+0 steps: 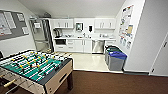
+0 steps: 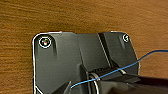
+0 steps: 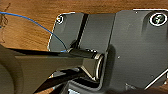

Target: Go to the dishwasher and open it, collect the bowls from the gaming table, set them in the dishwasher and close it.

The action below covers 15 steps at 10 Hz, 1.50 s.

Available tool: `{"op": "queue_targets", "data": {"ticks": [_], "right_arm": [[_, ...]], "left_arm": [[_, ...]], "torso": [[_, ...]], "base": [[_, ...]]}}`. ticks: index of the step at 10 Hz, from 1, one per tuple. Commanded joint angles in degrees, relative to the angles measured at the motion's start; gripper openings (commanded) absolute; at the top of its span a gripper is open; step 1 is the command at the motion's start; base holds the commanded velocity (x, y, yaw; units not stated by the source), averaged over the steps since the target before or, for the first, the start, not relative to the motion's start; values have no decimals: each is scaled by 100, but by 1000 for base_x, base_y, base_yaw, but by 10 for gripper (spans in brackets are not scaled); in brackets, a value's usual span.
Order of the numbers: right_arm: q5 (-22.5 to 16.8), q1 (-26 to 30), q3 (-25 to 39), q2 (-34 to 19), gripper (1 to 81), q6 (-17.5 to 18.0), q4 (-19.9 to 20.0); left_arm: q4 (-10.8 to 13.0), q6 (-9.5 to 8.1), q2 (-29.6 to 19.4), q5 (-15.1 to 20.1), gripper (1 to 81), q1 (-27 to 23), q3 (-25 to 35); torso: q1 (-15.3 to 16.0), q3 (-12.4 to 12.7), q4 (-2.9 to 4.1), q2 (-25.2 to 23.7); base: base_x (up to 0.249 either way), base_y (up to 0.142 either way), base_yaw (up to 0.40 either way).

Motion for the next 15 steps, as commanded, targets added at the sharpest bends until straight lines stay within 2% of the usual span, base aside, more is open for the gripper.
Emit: {"op": "queue_targets", "data": {"ticks": [1,15], "right_arm": [[-290,258,64,-55,811,-20,66],[-299,275,11,59,811,-29,31]], "left_arm": [[76,40,-51,288,811,-268,77],[84,49,72,279,811,-241,33]], "torso": [[0,0,0,0],[0,0,0,0]], "base": [[118,0,0],[127,0,0]]}}
